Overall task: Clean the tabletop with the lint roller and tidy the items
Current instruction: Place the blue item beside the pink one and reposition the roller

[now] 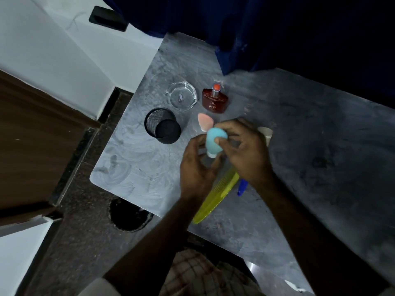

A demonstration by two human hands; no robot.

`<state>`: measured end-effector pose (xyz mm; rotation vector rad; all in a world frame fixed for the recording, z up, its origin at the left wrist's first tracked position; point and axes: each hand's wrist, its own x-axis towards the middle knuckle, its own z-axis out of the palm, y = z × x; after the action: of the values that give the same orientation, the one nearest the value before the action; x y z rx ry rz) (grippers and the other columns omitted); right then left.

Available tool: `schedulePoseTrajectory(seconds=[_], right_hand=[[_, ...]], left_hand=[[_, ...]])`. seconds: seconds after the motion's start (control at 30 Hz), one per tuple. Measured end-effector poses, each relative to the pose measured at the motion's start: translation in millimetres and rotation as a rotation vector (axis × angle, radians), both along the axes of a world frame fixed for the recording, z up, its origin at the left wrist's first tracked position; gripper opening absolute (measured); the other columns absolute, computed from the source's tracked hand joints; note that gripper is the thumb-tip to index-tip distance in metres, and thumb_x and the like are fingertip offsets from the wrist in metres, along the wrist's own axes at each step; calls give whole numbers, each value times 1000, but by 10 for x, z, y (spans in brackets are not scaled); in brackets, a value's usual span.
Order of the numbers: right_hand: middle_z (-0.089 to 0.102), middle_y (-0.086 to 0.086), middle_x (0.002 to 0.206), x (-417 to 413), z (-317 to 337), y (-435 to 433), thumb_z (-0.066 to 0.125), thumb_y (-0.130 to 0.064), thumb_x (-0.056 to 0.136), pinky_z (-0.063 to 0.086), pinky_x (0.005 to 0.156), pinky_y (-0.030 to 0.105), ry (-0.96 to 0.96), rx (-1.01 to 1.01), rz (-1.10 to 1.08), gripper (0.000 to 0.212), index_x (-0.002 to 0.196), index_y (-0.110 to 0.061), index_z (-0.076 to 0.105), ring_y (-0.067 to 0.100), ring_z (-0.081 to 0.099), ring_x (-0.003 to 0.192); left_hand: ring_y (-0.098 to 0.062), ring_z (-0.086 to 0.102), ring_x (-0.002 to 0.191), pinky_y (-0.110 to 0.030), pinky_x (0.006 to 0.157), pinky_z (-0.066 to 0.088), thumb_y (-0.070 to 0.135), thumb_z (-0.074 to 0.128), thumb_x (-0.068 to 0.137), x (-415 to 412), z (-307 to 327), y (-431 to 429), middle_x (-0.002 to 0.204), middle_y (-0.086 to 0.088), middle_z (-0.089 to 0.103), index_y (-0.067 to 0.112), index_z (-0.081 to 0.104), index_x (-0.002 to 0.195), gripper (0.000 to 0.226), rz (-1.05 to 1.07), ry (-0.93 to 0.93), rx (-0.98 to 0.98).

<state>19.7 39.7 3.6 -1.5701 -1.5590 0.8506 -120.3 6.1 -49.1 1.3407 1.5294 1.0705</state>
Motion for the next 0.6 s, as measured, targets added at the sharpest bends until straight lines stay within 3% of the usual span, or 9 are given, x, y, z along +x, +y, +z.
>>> schedulePoseTrajectory(seconds=[0.2, 0.4, 0.6], right_hand=[[68, 3, 114, -417, -171, -61, 71, -10, 91, 57, 94, 35, -197, 83, 69, 22, 112, -10, 73, 18, 66, 111], [68, 3, 115, -555, -253, 10, 71, -12, 91, 57, 92, 34, -280, 95, 61, 22, 113, -11, 72, 20, 67, 109], [67, 1, 108, -637, -323, 35, 70, -13, 90, 51, 89, 24, -305, 131, 72, 17, 107, -14, 71, 17, 65, 104]], left_hand=[[-5, 70, 117, -36, 105, 60, 23, 81, 91, -284, -254, 30, 129, 5, 73, 17, 66, 134, 46, 75, 38, -75], [5, 69, 115, -19, 99, 57, 23, 81, 87, -310, -319, 124, 125, 12, 72, 16, 65, 135, 51, 129, 7, -66], [2, 70, 115, -40, 101, 62, 25, 78, 87, -334, -310, 206, 121, 14, 71, 24, 64, 131, 46, 121, -8, -53]])
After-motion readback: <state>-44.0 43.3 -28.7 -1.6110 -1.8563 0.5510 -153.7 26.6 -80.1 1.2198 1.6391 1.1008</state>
